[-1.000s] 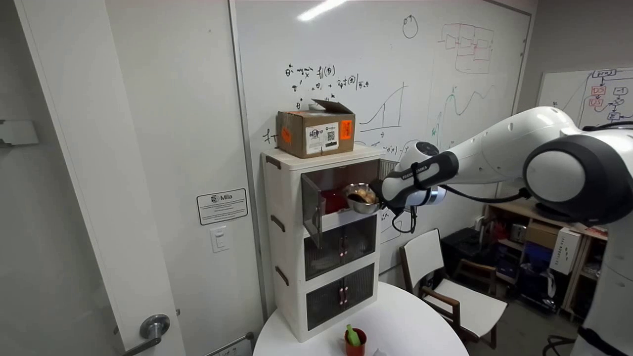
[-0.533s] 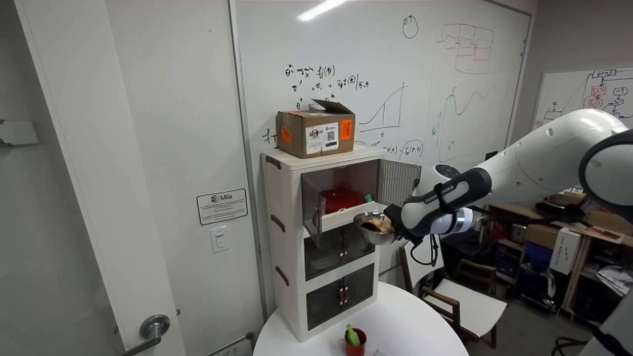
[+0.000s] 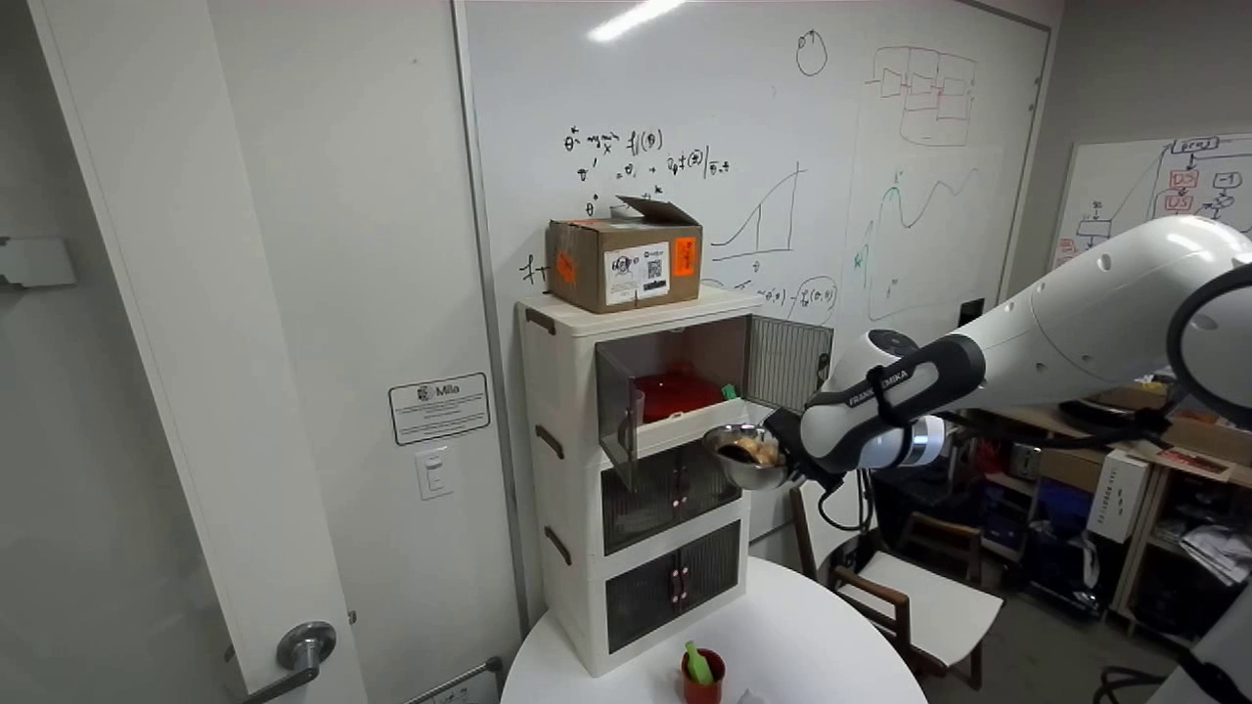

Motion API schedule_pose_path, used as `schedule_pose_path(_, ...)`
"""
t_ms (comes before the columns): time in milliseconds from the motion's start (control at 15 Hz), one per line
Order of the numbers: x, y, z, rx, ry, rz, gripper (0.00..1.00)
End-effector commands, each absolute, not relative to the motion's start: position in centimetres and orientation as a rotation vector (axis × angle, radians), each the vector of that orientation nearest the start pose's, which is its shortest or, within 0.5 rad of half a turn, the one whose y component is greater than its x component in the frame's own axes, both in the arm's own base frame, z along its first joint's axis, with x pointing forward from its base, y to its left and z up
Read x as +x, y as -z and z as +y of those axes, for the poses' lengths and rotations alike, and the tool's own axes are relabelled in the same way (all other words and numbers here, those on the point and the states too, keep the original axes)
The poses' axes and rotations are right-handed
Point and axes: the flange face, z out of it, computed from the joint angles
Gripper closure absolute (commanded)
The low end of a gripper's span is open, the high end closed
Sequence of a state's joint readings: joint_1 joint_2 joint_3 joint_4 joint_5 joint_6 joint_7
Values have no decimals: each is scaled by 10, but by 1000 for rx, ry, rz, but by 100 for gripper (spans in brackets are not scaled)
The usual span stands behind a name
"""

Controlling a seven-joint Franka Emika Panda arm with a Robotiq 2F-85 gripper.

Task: Remove the silver bowl from the top cabinet and put it on the table

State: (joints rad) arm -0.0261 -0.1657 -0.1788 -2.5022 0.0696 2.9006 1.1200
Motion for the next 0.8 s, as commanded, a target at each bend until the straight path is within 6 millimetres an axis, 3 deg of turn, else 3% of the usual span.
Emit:
schedule_pose_path(0,484,-407,-106,-2115,672,1771,94)
schedule_pose_path(133,484,-407,-106,-2115,672,1771,94)
schedule_pose_path(200,487,-395,-103,-2119,683,1743,99)
schedule_pose_path(333,490,-347,-105,-2139,681,1766,99)
schedule_pose_path(467,491,-323,-113,-2117,778,1765,99)
schedule_pose_path(733,489,-253,-98,-1967,856,1847,99)
